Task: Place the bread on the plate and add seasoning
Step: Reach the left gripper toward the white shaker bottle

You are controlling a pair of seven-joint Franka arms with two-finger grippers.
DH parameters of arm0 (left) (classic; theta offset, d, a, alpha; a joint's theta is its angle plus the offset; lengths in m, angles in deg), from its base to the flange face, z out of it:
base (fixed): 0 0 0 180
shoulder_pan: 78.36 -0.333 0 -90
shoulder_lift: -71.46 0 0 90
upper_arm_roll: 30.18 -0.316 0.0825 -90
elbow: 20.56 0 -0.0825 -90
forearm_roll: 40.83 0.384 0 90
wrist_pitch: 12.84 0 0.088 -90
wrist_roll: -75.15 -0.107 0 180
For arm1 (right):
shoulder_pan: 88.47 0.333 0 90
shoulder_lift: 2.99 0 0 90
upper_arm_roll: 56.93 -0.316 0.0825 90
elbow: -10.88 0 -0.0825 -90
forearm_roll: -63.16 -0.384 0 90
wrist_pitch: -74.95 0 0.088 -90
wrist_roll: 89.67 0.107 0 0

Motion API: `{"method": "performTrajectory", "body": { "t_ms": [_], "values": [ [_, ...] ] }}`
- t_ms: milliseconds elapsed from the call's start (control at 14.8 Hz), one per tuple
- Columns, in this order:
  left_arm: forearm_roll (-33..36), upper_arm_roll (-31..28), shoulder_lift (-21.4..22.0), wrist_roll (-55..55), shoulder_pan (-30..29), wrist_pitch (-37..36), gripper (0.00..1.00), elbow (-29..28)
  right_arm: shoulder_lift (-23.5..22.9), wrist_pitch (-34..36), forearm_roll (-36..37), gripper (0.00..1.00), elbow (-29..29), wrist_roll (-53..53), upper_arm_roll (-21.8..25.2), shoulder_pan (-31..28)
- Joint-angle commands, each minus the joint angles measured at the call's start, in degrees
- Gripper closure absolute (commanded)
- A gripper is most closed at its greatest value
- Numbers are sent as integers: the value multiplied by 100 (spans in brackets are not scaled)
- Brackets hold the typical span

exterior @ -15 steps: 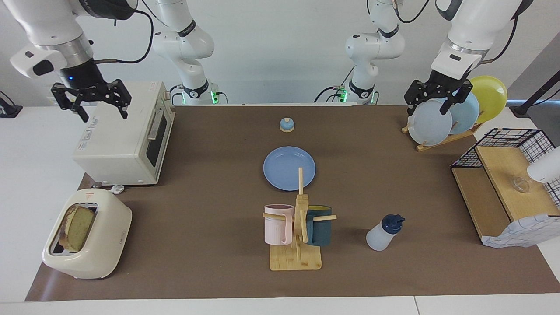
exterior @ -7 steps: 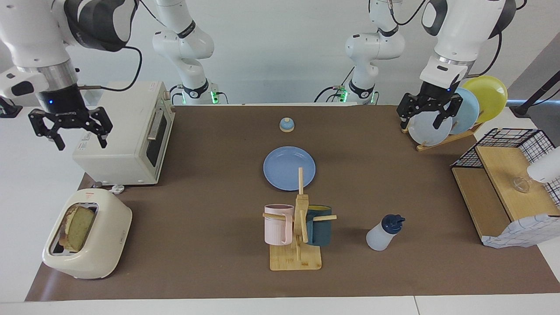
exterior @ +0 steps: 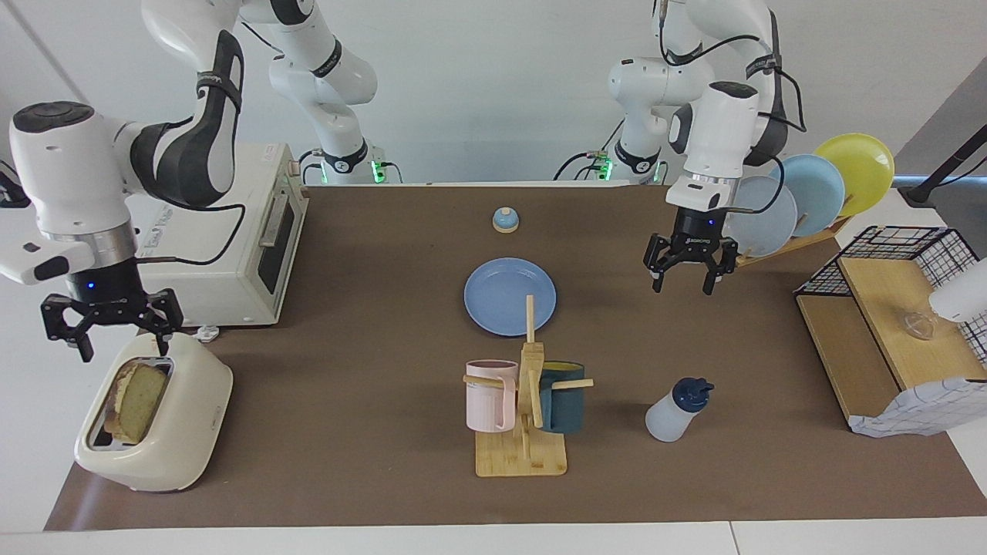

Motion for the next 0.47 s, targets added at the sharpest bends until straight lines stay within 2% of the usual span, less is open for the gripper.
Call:
{"method": "performTrajectory", "body": {
  "t_ms": [0, 136, 271, 407],
  "values": [
    [-34, -72, -555, 90, 103, 1160, 0, -216, -130, -179, 73, 8, -48, -162, -39, -95],
    [-34, -72, -986, 81, 103, 1783, 0, -180, -139, -188, 64, 20, -39, -153, -47, -51],
    [-43, -81, -1399, 73, 112, 2408, 0, -137, -148, -258, 73, 24, -30, -153, -47, -51],
    [-78, -90, -1655, 55, 155, 2481, 0, 161, -157, -345, 73, 25, -56, -162, -65, -60]
  ]
}}
